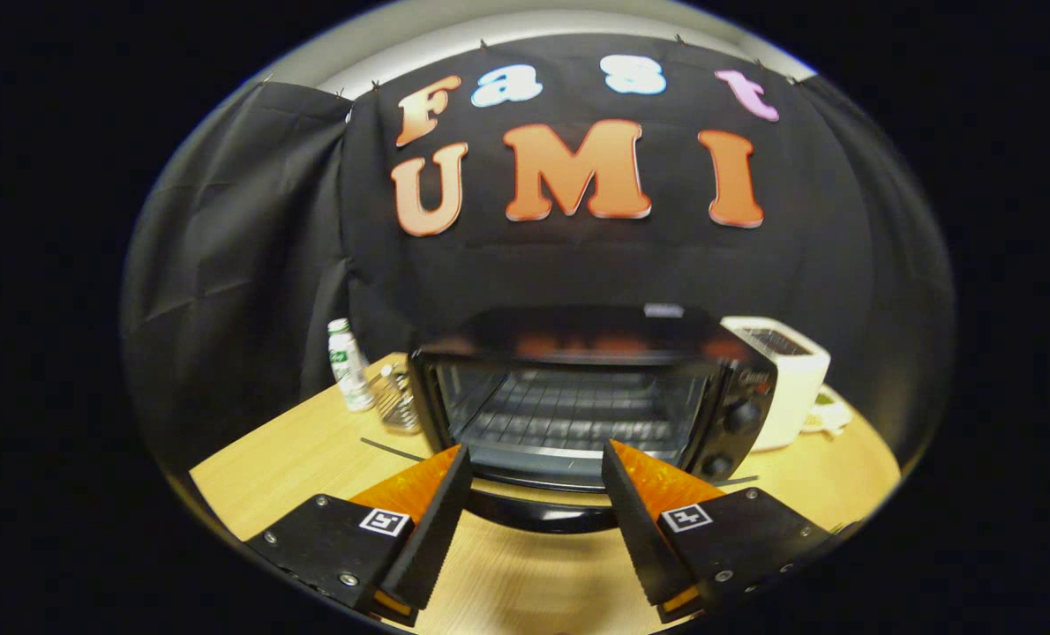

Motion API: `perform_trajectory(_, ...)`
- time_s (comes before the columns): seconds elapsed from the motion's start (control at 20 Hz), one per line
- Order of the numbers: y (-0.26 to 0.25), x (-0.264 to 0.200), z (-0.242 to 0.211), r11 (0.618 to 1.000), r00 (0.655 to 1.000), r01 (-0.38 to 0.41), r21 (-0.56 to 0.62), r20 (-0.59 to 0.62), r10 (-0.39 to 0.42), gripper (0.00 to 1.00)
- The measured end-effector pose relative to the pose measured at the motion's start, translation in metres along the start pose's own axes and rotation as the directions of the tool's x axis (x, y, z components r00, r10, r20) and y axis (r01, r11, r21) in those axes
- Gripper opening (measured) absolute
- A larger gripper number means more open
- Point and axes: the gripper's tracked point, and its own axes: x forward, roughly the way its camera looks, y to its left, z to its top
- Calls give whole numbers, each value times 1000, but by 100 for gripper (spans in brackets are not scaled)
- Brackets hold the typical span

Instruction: Open the toaster oven, put the food inside, and close the toaster oven door.

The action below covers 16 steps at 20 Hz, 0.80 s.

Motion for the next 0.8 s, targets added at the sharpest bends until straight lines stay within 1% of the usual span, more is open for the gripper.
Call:
perform_trajectory(0.05, 5, -3, -21, 998, 997, -32, 46, -64, 35, 88)
perform_trajectory(0.1, 4, -2, -37, 997, 993, -38, 70, -109, 45, 88)
perform_trajectory(0.15, 1, 0, -48, 996, 991, -32, 79, -128, 42, 88)
perform_trajectory(0.35, -7, -6, -62, 997, 993, -33, 71, -111, 41, 85)
perform_trajectory(0.5, -14, -7, -81, 996, 986, -29, 80, -159, 41, 84)
perform_trajectory(0.55, -18, -6, -90, 995, 980, -28, 94, -192, 46, 84)
perform_trajectory(0.6, -21, -9, -93, 993, 979, -32, 118, -198, 55, 84)
perform_trajectory(0.65, -23, -9, -90, 989, 982, -39, 144, -179, 65, 83)
perform_trajectory(0.75, -26, -15, -82, 982, 980, -48, 180, -183, 81, 80)
perform_trajectory(0.8, -25, -24, -81, 979, 977, -70, 190, -187, 107, 80)
